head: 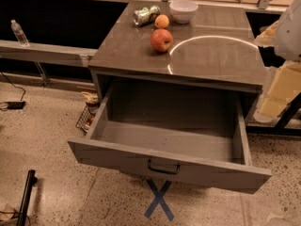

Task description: Close top drawer

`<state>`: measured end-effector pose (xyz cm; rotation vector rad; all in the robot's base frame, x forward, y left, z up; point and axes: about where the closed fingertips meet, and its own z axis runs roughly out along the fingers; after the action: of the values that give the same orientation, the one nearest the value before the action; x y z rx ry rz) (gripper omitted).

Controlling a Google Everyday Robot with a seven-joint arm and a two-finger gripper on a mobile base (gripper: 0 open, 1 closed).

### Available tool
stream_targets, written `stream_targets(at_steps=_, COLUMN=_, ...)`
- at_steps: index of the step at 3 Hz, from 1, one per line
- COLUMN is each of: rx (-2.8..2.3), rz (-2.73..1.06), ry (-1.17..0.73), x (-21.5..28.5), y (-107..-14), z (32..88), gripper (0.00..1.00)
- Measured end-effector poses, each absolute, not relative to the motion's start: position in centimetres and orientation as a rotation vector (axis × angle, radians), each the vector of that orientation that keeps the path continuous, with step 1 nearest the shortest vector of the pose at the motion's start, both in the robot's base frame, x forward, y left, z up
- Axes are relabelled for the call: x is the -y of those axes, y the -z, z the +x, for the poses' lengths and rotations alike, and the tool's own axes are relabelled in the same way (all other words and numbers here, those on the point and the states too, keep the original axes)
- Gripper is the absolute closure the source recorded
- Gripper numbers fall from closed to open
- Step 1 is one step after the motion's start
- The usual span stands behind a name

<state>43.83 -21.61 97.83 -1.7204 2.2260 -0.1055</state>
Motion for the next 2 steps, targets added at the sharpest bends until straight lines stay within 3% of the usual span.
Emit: stream_targets(at_steps=2, rx=-2.276, rz=-1.728, ry=0.053, x=23.9, y=-90.0, z=41.7, gripper=0.53)
